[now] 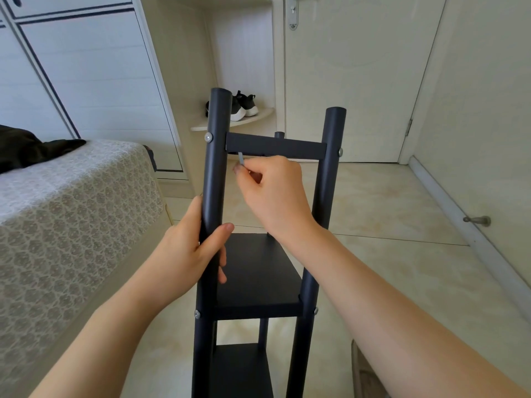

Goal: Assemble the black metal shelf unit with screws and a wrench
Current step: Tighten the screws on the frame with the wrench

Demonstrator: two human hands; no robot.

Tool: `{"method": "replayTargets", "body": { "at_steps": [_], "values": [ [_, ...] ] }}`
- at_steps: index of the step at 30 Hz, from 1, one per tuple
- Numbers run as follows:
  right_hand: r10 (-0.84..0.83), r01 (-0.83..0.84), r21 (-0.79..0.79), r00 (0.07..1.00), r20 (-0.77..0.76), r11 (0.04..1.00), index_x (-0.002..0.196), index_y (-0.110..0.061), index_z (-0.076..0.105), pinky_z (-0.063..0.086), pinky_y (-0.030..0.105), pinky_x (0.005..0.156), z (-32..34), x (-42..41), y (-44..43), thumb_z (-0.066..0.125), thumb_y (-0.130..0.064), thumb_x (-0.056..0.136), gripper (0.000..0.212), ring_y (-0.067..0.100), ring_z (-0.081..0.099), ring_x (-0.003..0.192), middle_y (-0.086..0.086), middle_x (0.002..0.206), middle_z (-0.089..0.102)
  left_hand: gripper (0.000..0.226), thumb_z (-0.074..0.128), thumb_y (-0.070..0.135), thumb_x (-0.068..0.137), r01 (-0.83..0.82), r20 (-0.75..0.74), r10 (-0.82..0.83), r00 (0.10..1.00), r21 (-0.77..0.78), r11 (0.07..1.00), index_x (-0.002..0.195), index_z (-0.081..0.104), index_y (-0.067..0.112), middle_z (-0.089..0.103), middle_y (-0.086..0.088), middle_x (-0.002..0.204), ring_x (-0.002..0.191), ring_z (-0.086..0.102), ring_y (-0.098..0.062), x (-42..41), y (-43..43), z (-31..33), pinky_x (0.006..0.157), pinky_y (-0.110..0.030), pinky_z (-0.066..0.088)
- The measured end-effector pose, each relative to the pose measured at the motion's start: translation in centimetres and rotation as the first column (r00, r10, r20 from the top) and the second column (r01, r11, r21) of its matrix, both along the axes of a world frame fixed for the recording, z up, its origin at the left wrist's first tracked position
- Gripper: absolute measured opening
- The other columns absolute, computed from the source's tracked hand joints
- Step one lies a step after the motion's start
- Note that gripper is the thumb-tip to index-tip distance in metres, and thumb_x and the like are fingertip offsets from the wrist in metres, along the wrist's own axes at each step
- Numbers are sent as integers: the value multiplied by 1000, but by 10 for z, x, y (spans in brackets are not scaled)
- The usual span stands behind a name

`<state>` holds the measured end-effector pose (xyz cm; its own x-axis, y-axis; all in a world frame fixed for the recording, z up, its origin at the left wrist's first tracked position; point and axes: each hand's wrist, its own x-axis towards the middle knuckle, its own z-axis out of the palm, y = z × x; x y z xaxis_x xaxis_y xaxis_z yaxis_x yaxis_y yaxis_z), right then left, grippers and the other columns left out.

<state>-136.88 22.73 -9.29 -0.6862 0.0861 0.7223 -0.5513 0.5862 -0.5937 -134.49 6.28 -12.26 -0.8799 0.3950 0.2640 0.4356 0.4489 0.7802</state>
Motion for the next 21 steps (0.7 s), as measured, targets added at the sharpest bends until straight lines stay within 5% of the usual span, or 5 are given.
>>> {"method": "replayTargets", "body": {
  "at_steps": [4, 10, 17, 21],
  "values": [
    [-39, 39, -5, 998, -42, 999, 54, -34, 36, 36, 10, 51, 0, -1, -4, 61, -10, 95, 54, 2, 49, 48, -15, 45, 36, 16, 52, 36, 99, 2, 2, -2, 1000, 5, 1000, 111, 41, 41, 71, -6, 72, 54, 71, -24, 0, 0, 0, 59, -30, 60],
    [-49, 47, -41, 997, -62, 998, 72, -3, 70, 51, 40, 62, -11, -8, -12, 57, -15, 98, 32, 19, 63, 56, 7, 60, 66, 22, 51, 35, 99, 13, 16, -13, 1000, 11, 1000, 117, 41, 41, 70, -7, 71, 55, 71, -25, 0, 0, 0, 58, -30, 60],
    [-105, 62, -181, 965, -239, 981, 67, -4, 68, 30, 9, 56, -22, -25, -22, 62, -8, 94, 28, 3, 41, 49, -10, 56, 51, 16, 52, 32, 101, 13, 5, -13, 1000, 9, 1000, 110, 42, 40, 70, -9, 71, 54, 71, -25, 0, -2, -1, 58, -31, 59],
    [-115, 48, -230, 950, -289, 972, 71, -3, 69, 30, 4, 58, -25, -32, -25, 63, -6, 93, 23, -7, 39, 48, -14, 60, 49, 16, 52, 38, 98, 22, 11, -22, 1000, 12, 1000, 111, 43, 39, 70, -9, 72, 55, 71, -25, 0, -3, -1, 59, -33, 60]
  ]
}}
